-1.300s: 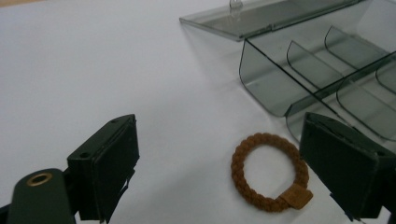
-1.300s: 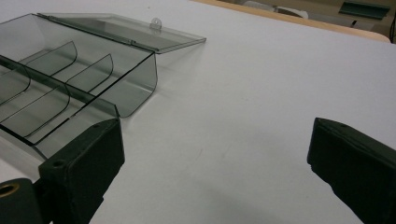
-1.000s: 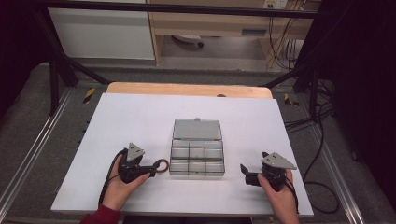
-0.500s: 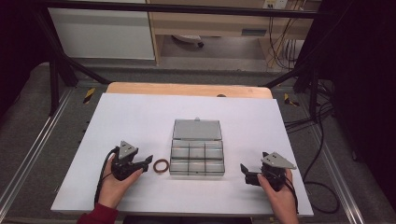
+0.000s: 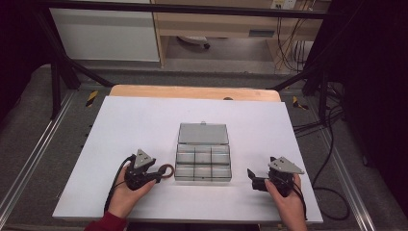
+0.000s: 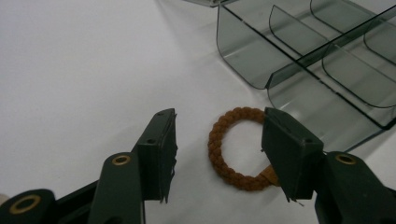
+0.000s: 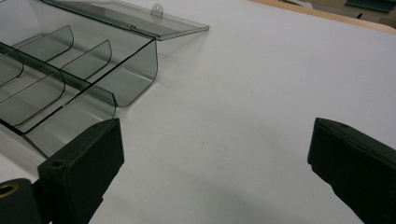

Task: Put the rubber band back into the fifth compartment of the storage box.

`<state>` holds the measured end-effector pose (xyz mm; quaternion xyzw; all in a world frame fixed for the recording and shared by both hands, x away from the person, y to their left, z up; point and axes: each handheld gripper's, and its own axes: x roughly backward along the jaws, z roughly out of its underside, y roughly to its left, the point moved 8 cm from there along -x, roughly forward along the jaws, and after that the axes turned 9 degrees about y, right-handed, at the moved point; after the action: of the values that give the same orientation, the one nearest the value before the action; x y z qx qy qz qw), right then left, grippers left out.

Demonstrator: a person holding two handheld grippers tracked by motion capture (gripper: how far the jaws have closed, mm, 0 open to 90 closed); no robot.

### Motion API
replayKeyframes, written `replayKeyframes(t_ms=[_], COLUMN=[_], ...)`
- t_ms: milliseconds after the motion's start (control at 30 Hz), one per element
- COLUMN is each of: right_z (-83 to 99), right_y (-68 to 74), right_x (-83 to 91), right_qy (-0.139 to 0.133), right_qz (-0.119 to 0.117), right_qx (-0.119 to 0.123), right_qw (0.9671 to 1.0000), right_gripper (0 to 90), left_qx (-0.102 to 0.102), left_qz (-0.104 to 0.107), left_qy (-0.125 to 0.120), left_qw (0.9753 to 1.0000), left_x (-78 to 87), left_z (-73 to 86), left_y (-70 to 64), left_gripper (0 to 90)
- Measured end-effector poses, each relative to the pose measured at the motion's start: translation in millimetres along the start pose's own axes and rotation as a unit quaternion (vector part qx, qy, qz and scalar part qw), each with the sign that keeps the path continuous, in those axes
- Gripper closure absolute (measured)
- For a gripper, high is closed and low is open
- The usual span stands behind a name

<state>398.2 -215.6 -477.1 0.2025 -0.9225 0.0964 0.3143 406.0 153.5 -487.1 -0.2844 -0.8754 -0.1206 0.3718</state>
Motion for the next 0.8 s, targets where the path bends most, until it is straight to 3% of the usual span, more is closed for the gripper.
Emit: replayKeyframes(t_ms=[167, 367, 600, 800], right_z=[1.0, 0.9, 2.0, 2.3], right_y=[-2.4, -0.7, 1.1, 1.0], right_x=[0.4, 0.3, -1.8, -2.4], right_qy=[0.001, 0.002, 0.007, 0.008], right_qz=[0.0, -0.002, -0.005, -0.006], right_qx=[-0.002, -0.001, 0.001, -0.001], right_qw=[1.0, 1.0, 1.0, 0.9999], right_gripper=[3.9, 3.8, 3.7, 3.7], left_qx=[-0.018, -0.043, -0.046, -0.064], left_qz=[0.013, 0.033, 0.044, 0.039], left_qy=[-0.005, 0.01, 0.018, 0.027], left_qw=[0.9997, 0.9985, 0.9978, 0.9968], left_x=[9.6, 9.6, -0.3, -7.7], left_z=[3.6, 11.4, 15.0, 15.9], left_y=[-12.5, -27.4, -30.4, -33.4], left_gripper=[47.6, 48.8, 53.3, 56.7])
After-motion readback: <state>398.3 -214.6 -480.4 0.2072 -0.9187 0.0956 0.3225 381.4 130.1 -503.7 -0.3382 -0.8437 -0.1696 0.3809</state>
